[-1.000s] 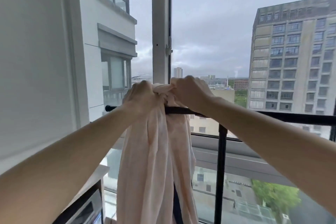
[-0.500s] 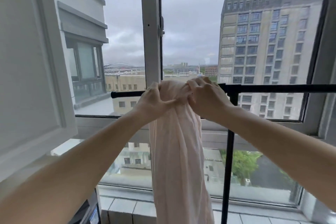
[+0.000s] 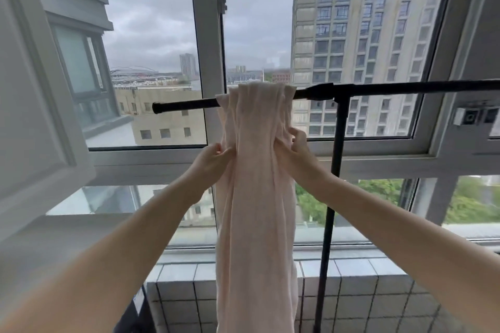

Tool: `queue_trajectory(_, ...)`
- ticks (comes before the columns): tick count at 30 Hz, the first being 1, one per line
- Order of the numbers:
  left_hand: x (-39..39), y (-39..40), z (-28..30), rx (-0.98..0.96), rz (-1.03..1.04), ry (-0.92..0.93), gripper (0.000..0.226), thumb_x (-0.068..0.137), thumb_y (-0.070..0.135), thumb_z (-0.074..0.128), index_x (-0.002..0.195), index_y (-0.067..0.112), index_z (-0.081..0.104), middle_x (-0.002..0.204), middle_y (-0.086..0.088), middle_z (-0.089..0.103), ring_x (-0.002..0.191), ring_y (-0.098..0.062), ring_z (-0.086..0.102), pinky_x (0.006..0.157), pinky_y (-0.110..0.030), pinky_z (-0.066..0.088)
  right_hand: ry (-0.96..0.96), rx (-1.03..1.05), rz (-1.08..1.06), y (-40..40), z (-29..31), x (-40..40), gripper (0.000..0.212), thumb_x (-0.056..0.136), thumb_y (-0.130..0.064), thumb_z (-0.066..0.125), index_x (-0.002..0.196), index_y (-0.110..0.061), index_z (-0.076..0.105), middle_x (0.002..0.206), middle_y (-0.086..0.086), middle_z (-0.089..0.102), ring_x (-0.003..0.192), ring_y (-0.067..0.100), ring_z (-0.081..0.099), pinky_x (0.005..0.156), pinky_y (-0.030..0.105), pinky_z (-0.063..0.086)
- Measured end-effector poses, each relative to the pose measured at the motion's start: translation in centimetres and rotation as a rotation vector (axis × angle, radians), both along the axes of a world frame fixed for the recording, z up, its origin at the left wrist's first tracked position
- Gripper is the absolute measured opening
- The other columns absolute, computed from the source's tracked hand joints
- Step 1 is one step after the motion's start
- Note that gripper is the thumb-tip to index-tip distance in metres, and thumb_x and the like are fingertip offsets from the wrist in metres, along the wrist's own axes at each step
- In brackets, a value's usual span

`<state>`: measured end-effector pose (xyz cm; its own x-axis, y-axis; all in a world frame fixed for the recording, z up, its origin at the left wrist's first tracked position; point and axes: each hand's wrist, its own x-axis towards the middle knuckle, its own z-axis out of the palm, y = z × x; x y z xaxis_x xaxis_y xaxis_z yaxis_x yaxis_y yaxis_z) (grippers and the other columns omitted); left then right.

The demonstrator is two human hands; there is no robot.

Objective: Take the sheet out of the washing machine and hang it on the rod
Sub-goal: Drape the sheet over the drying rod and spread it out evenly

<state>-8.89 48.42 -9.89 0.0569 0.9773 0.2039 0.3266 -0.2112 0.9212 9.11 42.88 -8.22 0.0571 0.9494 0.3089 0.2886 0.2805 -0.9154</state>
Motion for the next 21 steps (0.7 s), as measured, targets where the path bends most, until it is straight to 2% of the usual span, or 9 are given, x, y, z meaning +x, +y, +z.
queue_trajectory(2,-0.1,-0.6,-0.3,0.025,0.007,0.0,0.027,0.094,0.037,0.055,0.089,0.016,0.07,0.094,-0.007,0.07,0.089,-0.025,0.064,0.091,-0.048,0.05,0.086,0.048,0.17,-0.1,-0.5,-0.2,0.065,0.098,-0.053,0.031,0.152,-0.019,0.015,0.154,-0.004,0.028,0.137,0.011,0.034,0.11,0.027,0.03)
queue_trajectory(4,-0.2,-1.6,-0.2,0.049,0.025,-0.038,0.023,0.095,0.034,0.055,0.085,0.02,0.071,0.093,-0.007,0.071,0.09,-0.025,0.066,0.09,-0.047,0.05,0.098,-0.004,0.225,-0.7,-0.8,-0.4,0.052,0.099,-0.044,0.038,0.144,-0.016,0.037,0.143,0.0,0.046,0.129,0.014,0.046,0.106,0.027,0.038)
queue_trajectory(6,-0.5,-2.4,-0.1,0.097,0.043,-0.082,0.022,0.096,0.031,0.054,0.086,0.02,0.07,0.092,-0.007,0.071,0.087,-0.025,0.065,0.09,-0.049,0.05,-0.014,-0.021,0.125,-1.0,-1.3,-0.6,0.029,0.093,-0.025,0.059,0.119,-0.013,0.057,0.116,0.008,0.065,0.108,0.024,0.062,0.095,0.04,0.051)
queue_trajectory(7,-0.6,-2.8,0.0,0.119,0.05,-0.119,0.021,0.095,0.032,0.054,0.088,0.019,0.069,0.094,-0.009,0.071,0.088,-0.029,0.065,0.09,-0.05,0.049,-0.078,0.001,0.048,-1.1,-1.4,-0.7,0.022,0.09,-0.019,0.062,0.112,-0.014,0.059,0.108,0.008,0.067,0.101,0.025,0.064,0.091,0.044,0.052)
queue_trajectory(9,-1.0,-3.5,0.7,0.161,0.069,-0.206,0.019,0.093,0.036,0.055,0.091,0.021,0.068,0.096,-0.011,0.07,0.09,-0.034,0.064,0.088,-0.048,0.05,-0.09,0.058,-0.044,-1.3,-1.0,-0.5,0.021,0.091,-0.018,0.058,0.111,-0.017,0.056,0.103,0.001,0.065,0.096,0.02,0.061,0.086,0.04,0.051)
queue_trajectory(11,-1.2,-4.0,2.0,0.211,0.085,-0.258,0.016,0.095,0.033,0.054,0.092,0.024,0.067,0.093,-0.006,0.067,0.087,-0.026,0.061,0.084,-0.046,0.05,-0.037,0.145,-0.069,-1.7,-0.1,-0.4,0.019,0.095,-0.02,0.052,0.113,-0.015,0.049,0.096,-0.002,0.06,0.09,0.017,0.057,0.076,0.034,0.047)
queue_trajectory(14,-0.8,-4.6,4.1,0.299,0.089,-0.256,0.013,0.096,0.029,0.054,0.095,0.029,0.066,0.096,0.001,0.068,0.088,-0.018,0.062,0.086,-0.044,0.051,-0.079,0.276,-0.131,-2.2,1.1,-0.6,0.017,0.098,-0.022,0.048,0.104,-0.009,0.037,0.082,0.0,0.051,0.073,0.019,0.051,0.06,0.033,0.041)
queue_trajectory(18,0.2,-4.9,6.9,0.367,0.085,-0.261,0.011,0.094,0.029,0.055,0.097,0.029,0.066,0.099,-0.001,0.069,0.093,-0.02,0.064,0.087,-0.046,0.051,-0.17,0.438,-0.201,-2.4,4.5,-0.6,0.029,0.096,-0.023,0.053,0.116,-0.016,0.033,0.09,-0.008,0.05,0.071,0.009,0.051,0.054,0.027,0.038)
queue_trajectory(21,0.6,-3.8,10.2,0.371,0.088,-0.311,0.02,0.084,0.038,0.058,0.098,0.028,0.068,0.101,-0.008,0.07,0.096,-0.028,0.066,0.085,-0.051,0.053,-0.239,0.403,-0.278,-0.9,8.9,0.3,0.026,0.092,-0.031,0.059,0.107,-0.016,0.044,0.083,-0.009,0.048,0.07,0.004,0.047,0.057,0.024,0.039)
